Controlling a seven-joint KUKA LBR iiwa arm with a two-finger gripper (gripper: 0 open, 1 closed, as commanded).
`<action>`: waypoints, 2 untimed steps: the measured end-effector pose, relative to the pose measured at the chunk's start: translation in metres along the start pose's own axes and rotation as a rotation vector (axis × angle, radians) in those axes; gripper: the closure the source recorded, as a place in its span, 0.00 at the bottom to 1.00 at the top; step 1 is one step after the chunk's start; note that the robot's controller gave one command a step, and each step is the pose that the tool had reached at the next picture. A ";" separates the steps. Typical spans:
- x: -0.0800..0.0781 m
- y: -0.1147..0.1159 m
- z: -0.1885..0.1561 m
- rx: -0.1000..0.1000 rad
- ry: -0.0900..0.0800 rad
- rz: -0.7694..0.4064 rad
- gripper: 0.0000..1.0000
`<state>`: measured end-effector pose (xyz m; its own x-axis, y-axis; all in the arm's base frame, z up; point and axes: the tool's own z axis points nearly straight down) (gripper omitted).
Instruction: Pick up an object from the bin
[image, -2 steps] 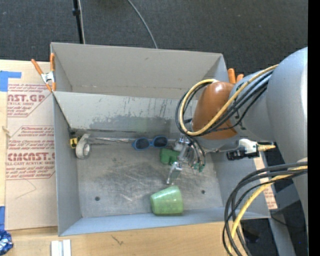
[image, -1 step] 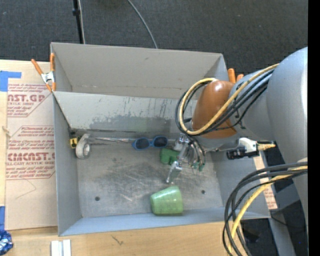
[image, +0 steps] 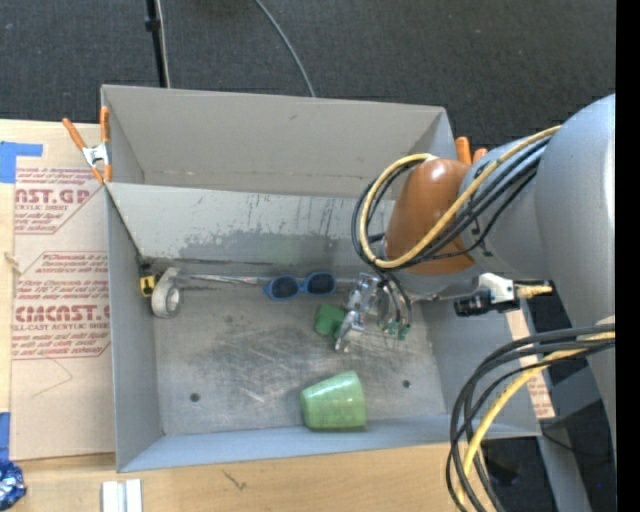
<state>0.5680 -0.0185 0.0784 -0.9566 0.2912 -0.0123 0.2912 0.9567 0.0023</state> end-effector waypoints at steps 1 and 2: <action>-0.003 0.001 -0.072 -0.001 0.004 -0.001 1.00; -0.004 0.002 -0.091 0.000 0.008 -0.003 1.00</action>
Offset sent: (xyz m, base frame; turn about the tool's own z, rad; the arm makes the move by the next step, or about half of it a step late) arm 0.0000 -0.0001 0.0680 0.0000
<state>0.5710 -0.0171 0.1697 -0.9575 0.2883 -0.0038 0.2883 0.9575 0.0020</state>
